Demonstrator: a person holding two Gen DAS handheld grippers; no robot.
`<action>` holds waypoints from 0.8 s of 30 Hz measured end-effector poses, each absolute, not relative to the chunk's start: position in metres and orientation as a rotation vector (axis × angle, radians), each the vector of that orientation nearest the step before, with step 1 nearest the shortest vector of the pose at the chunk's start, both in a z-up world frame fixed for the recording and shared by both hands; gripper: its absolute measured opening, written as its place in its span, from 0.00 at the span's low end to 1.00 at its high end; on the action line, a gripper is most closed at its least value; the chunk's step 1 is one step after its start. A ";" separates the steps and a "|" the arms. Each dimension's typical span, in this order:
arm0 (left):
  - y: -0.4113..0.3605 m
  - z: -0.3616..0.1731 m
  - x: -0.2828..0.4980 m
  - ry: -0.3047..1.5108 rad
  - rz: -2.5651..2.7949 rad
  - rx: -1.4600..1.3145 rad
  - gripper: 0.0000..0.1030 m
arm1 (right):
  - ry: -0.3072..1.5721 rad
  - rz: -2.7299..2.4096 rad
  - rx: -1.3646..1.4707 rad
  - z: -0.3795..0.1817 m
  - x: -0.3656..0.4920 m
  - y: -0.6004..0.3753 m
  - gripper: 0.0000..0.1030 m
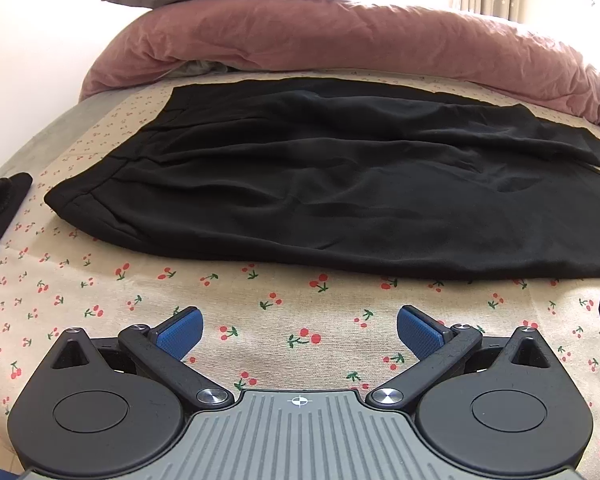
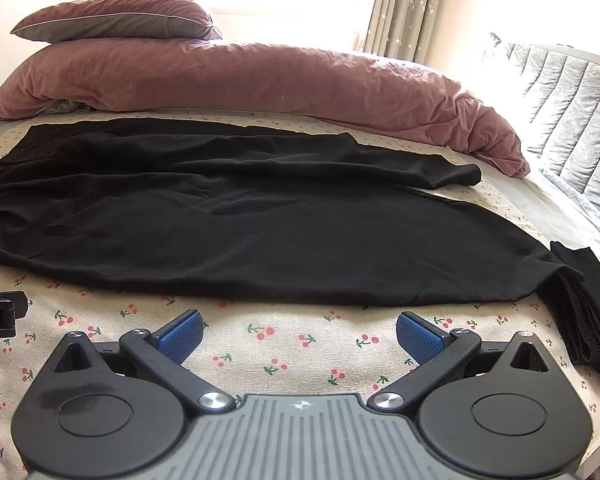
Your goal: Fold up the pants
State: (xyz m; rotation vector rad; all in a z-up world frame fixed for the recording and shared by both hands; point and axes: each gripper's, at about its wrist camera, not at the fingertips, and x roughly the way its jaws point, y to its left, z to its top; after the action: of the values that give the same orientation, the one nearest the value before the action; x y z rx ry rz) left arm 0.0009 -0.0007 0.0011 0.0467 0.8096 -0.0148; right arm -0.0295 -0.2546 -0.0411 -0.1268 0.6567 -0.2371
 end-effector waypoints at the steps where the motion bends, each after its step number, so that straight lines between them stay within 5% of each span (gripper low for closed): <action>1: -0.001 0.002 0.001 0.811 -0.015 0.043 1.00 | 0.656 -0.237 -0.128 -0.040 -0.029 -0.253 1.00; 24: 0.039 0.017 0.016 0.758 -0.025 -0.057 1.00 | 0.603 -0.185 -0.170 -0.031 -0.024 -0.262 1.00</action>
State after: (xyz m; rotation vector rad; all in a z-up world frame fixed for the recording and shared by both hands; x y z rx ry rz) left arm 0.0160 0.0388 0.0172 -0.0570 0.7579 -0.0253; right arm -0.0242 -0.2618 -0.0305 -0.1698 0.6031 -0.1854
